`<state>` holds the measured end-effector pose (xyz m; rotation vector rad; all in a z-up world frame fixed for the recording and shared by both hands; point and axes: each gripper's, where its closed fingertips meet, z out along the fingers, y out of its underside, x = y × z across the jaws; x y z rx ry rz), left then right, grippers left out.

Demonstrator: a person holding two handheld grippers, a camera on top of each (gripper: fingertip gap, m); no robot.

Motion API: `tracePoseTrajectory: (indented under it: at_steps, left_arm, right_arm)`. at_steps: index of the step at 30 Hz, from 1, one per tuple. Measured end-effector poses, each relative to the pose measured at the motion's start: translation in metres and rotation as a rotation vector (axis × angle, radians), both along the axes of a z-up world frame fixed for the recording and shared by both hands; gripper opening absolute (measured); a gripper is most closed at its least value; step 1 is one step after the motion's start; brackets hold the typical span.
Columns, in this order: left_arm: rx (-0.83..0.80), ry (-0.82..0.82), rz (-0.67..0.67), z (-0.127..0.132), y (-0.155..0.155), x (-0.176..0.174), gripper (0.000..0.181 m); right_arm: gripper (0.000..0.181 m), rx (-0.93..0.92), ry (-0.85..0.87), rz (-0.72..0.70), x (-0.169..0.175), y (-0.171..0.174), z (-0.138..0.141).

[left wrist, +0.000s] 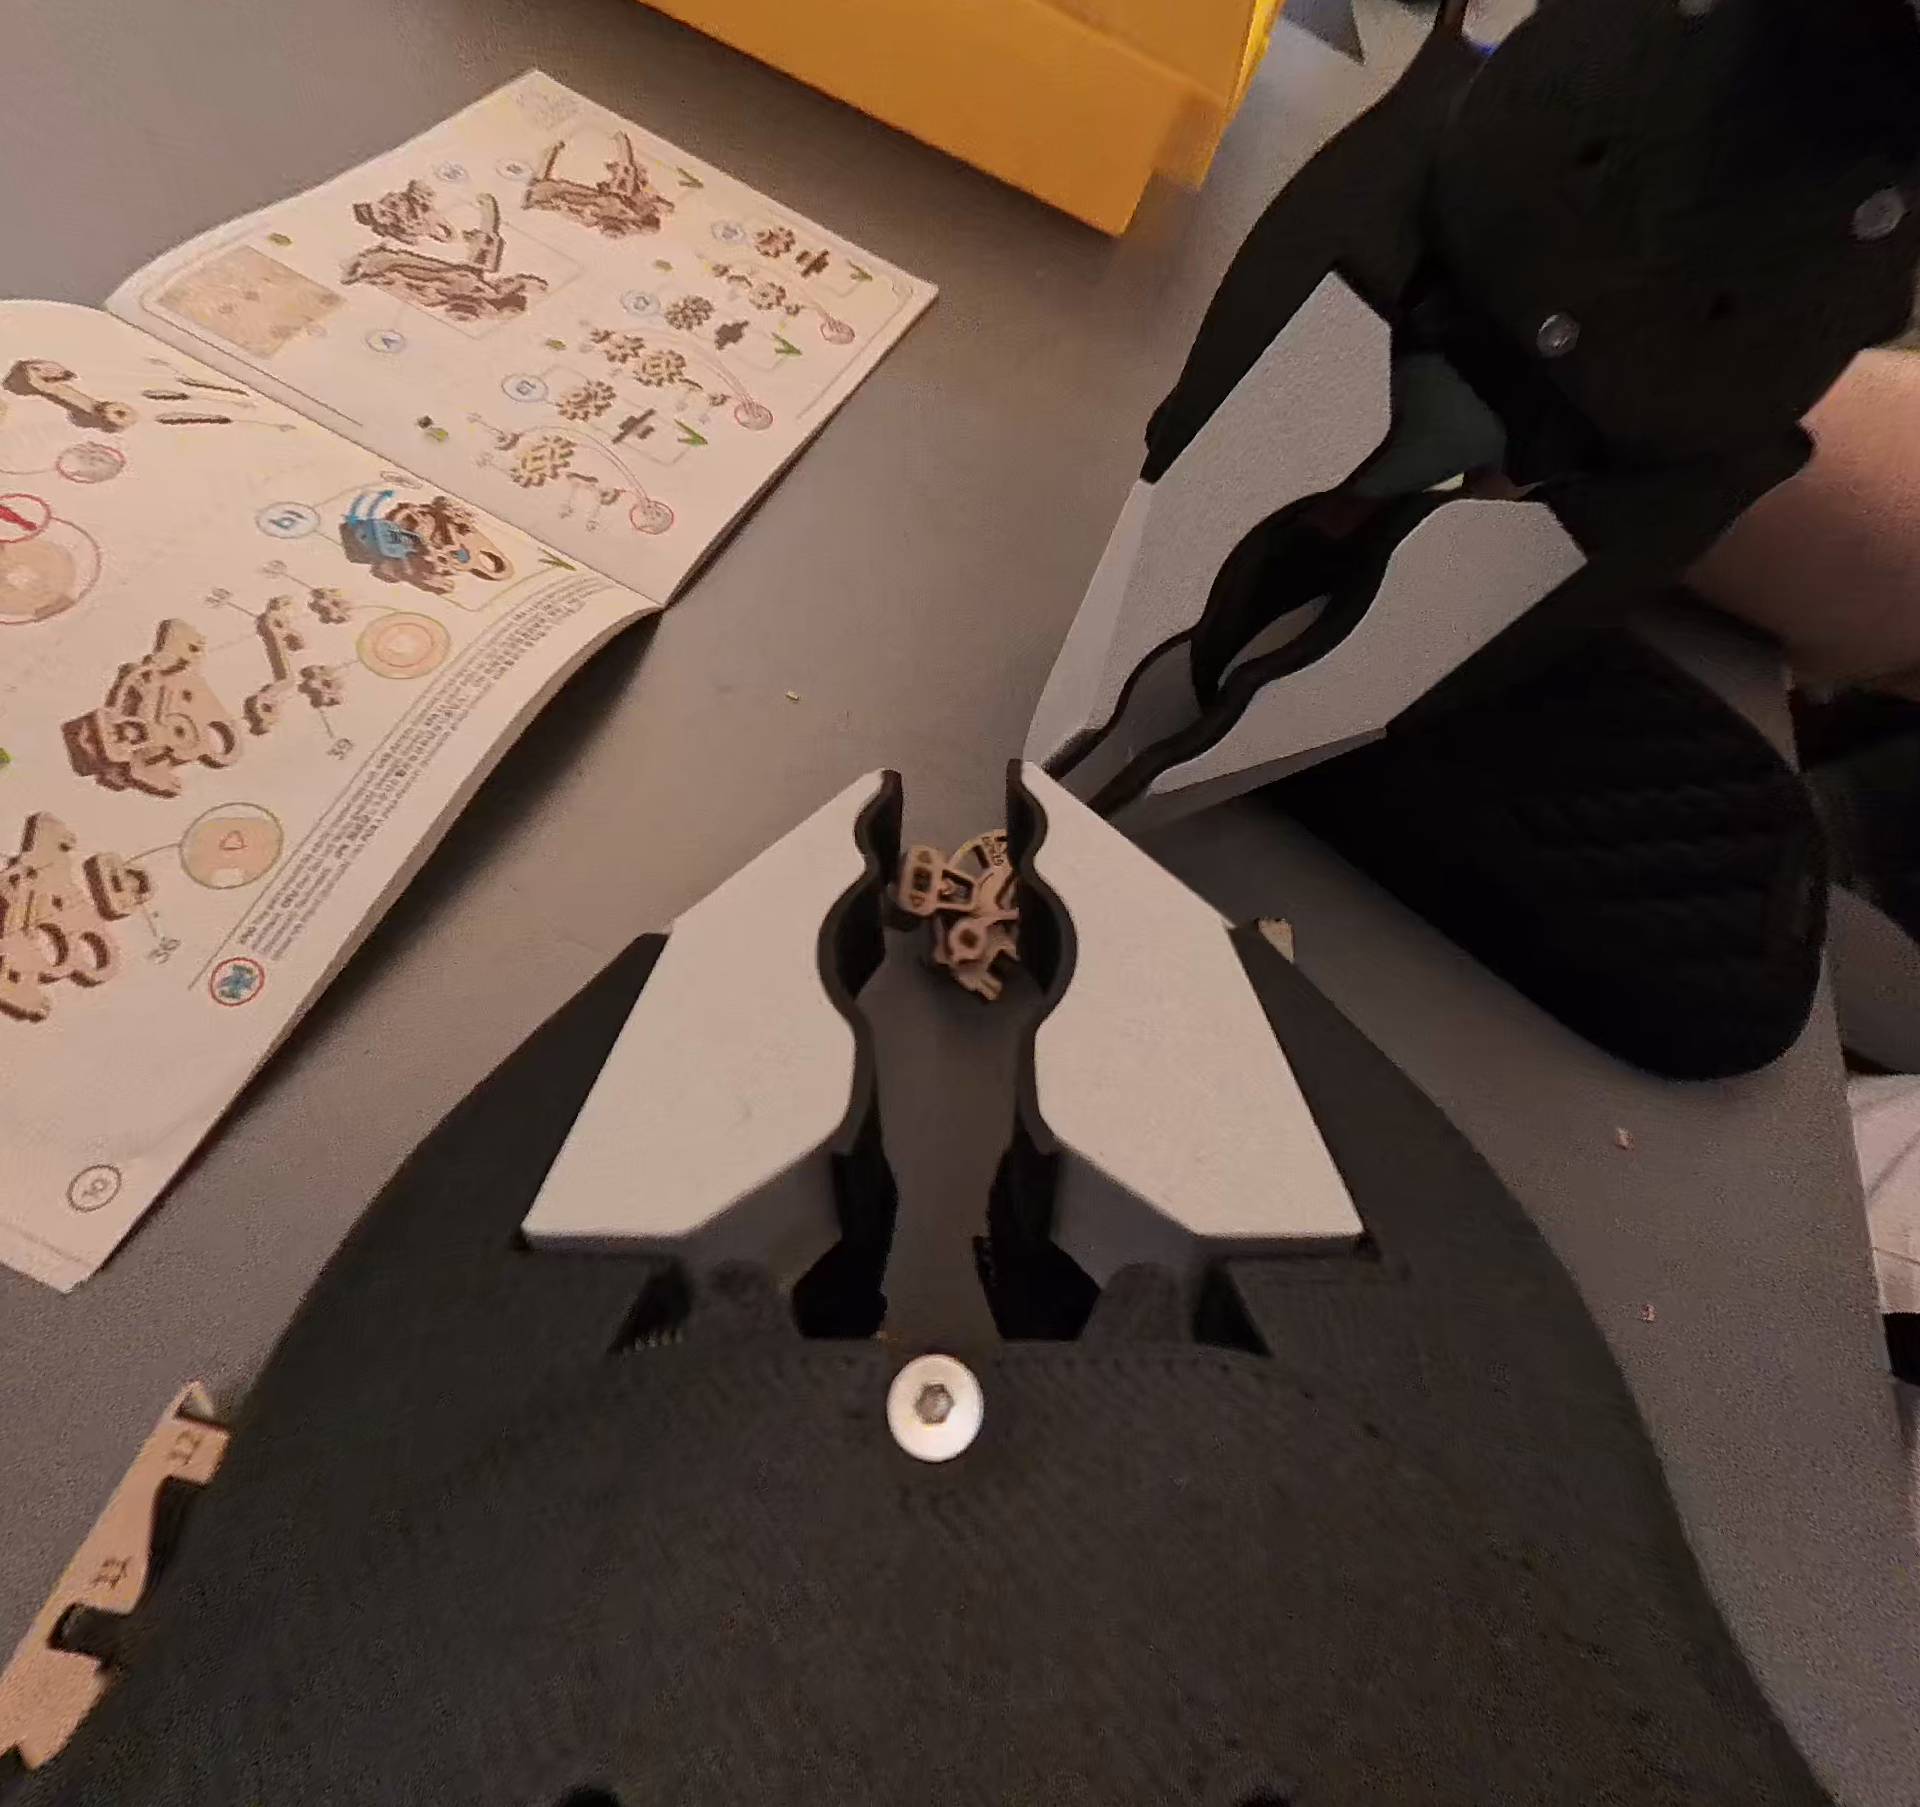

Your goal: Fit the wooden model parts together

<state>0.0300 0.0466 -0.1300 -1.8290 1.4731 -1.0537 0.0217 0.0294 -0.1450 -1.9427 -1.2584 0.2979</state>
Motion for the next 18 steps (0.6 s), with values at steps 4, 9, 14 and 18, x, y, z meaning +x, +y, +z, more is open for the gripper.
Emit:
tracePoseTrajectory:
  at_steps: [4,9,14,18]
  left_arm:
    - [-0.013,0.016,-0.032,-0.003,-0.006,0.002,0.013]
    - [0.020,-0.026,-0.109,0.010,-0.014,-0.003,0.011]
    - [0.230,-0.009,-0.231,0.015,-0.020,-0.016,0.014]
    - [0.368,0.046,-0.240,0.006,-0.015,-0.018,0.010]
  right_arm:
    - [0.008,0.004,-0.002,0.003,-0.001,-0.001,0.001]
    - [0.008,0.012,0.002,0.004,-0.002,-0.001,0.004]
    - [0.008,0.040,0.001,0.009,-0.003,-0.001,0.008]
    - [0.009,0.039,0.046,-0.048,-0.001,0.004,0.016]
